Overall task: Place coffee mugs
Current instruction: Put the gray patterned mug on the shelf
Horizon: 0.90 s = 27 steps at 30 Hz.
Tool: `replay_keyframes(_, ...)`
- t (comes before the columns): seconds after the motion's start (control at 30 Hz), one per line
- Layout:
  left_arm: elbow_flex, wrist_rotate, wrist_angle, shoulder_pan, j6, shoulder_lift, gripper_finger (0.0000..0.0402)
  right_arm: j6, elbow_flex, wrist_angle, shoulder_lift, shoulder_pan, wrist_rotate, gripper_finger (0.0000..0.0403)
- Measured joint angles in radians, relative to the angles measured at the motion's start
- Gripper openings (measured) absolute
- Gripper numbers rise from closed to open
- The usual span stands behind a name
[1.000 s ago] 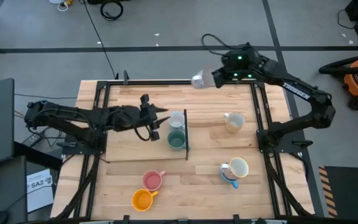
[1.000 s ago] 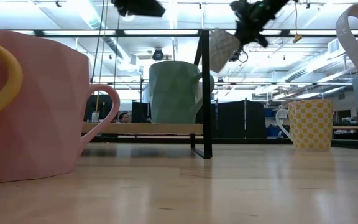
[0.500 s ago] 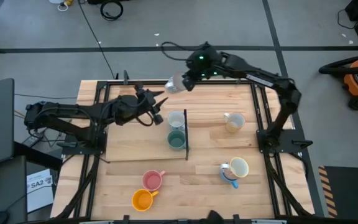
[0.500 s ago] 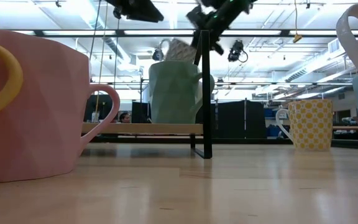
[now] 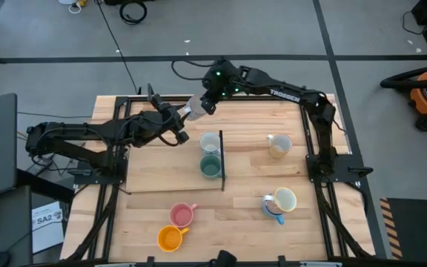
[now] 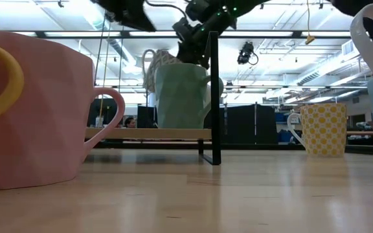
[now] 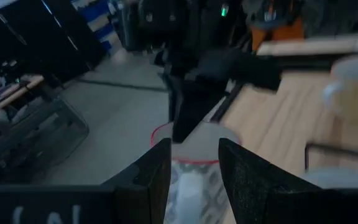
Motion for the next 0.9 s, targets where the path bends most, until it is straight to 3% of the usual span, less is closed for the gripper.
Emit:
replay_keyframes(0.43,0.0,-0.014,-0.366,-0.09,-0.134,-0.204,0.0141,-0.042,-0.001,0.015,0.033,0.096,-0.026,0.0028)
replay_keyframes(0.67,0.0,-0.009,-0.519,-0.132,-0.258,-0.247,0.0141,-0.051,-0.001,0.019,0.033,0.166,-0.027,0.0028)
replay_keyframes(0.9,-0.002,0.135,-0.618,-0.161,-0.374,-0.245,0.0141,-0.067,-0.001,0.049,0.033,0.229,-0.027,0.0028)
